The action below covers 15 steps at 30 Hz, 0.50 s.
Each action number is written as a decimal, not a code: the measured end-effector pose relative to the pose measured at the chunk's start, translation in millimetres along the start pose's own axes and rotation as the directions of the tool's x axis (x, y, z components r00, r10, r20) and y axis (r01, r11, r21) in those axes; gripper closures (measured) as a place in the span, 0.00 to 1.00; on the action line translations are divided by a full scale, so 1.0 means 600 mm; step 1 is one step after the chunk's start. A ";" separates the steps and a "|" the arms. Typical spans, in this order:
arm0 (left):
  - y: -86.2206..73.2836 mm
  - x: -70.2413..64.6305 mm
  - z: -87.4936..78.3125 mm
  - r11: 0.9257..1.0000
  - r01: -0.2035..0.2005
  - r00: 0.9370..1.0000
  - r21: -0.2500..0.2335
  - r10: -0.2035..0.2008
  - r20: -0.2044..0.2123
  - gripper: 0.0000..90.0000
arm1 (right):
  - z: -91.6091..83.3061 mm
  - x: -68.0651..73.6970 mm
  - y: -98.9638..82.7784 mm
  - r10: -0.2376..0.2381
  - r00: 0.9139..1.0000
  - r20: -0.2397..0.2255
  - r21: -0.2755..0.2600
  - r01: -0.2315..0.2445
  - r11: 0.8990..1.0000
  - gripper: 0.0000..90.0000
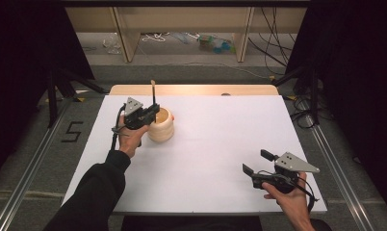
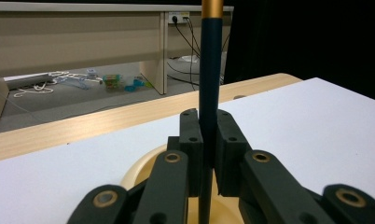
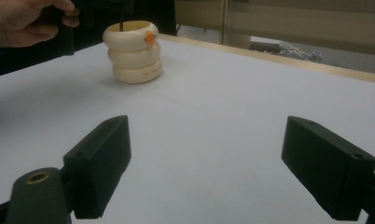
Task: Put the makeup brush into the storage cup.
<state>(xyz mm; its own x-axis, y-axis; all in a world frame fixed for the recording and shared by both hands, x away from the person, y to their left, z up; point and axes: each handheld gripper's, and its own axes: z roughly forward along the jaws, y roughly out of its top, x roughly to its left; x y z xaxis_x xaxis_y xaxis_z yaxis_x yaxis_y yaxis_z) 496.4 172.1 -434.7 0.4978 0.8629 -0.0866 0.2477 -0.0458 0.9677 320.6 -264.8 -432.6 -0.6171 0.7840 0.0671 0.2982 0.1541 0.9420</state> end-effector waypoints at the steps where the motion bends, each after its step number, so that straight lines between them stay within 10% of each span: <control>1: 0.000 0.000 0.000 1.000 0.003 1.000 0.000 -0.003 0.000 0.93 | 0.000 0.000 0.000 -0.002 1.000 0.002 0.001 0.002 1.000 0.19; 15: -0.015 0.000 0.002 1.000 0.016 1.000 0.022 -0.017 0.002 0.93 | 0.000 0.001 0.000 -0.001 1.000 -0.005 0.006 0.001 1.000 0.19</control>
<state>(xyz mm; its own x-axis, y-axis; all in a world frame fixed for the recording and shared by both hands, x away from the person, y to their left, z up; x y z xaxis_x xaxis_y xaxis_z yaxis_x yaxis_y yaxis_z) 495.0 171.8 -443.8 0.4957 0.8624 -0.1031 0.2743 -0.0427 0.9607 320.5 -264.3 -432.5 -0.6208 0.7810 0.0678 0.3018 0.1583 0.9401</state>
